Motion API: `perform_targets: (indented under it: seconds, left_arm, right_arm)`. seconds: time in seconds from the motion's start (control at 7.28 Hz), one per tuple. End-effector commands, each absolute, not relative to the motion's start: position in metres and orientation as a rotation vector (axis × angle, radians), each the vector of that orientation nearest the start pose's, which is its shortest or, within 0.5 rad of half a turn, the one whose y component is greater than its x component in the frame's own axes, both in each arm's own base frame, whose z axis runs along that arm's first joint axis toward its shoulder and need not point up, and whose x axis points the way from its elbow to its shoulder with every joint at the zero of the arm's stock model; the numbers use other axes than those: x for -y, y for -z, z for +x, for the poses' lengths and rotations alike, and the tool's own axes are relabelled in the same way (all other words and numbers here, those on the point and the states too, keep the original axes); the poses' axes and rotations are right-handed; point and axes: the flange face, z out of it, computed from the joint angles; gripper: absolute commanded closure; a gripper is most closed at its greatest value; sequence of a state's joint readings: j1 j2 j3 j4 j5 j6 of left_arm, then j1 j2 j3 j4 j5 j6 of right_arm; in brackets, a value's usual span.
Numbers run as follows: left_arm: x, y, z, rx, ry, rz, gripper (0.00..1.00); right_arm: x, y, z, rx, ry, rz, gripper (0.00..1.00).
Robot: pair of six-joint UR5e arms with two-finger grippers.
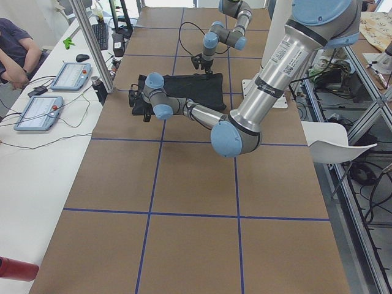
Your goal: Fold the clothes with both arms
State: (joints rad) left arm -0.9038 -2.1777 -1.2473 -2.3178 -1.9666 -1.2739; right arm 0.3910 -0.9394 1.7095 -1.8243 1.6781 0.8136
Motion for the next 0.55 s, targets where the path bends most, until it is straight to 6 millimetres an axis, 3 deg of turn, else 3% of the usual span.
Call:
perform_targets:
  seconds: [0.0, 0.41]
  left_arm:
    - [0.647, -0.362, 0.389, -1.049, 0.345, 0.278, 0.00]
    - [0.647, -0.361, 0.389, -1.050, 0.345, 0.279, 0.00]
  right_arm:
    - [0.372, -0.274, -0.568, 0.486, 0.380, 0.180, 0.00]
    - [0.375, -0.291, -0.573, 0.457, 0.378, 0.160, 0.00]
